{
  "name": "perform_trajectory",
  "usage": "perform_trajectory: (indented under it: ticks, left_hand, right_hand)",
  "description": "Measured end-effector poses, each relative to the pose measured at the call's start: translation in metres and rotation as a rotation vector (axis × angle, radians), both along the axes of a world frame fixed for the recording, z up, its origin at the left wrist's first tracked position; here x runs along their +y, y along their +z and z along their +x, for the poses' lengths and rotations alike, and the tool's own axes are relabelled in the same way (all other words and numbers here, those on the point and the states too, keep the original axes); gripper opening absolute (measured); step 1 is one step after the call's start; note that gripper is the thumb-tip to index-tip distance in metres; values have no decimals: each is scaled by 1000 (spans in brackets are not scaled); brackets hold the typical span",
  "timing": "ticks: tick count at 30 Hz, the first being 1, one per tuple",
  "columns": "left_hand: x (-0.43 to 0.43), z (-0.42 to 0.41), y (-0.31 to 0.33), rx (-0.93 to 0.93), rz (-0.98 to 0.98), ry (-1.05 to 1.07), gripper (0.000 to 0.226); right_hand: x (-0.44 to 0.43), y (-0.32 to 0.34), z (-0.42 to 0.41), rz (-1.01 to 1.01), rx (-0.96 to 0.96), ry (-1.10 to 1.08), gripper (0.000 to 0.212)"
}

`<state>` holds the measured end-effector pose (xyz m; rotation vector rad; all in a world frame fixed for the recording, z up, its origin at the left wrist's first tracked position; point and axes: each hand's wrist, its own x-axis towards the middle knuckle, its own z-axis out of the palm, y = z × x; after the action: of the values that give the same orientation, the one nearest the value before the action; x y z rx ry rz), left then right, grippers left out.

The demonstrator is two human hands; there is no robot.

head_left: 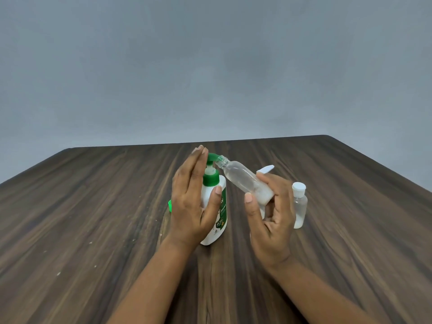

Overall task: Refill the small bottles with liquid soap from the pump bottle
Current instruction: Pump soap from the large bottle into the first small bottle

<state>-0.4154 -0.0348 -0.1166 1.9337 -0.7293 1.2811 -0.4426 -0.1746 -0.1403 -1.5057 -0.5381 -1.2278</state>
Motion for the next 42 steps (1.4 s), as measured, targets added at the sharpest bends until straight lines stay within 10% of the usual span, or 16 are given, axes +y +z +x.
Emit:
perform_trajectory:
  ticks: [27, 35, 42]
  left_hand:
    - [-7, -7, 22, -13, -136, 91, 25]
    - [19, -4, 89, 625, -274, -193, 7]
    - [17, 1, 87, 649, -282, -247, 11]
  right_hand:
    - [0, 0, 1, 62, 74, 8, 24]
    - [0, 1, 3, 92, 58, 76, 27]
    - [-1, 2, 2, 103, 60, 89, 27]
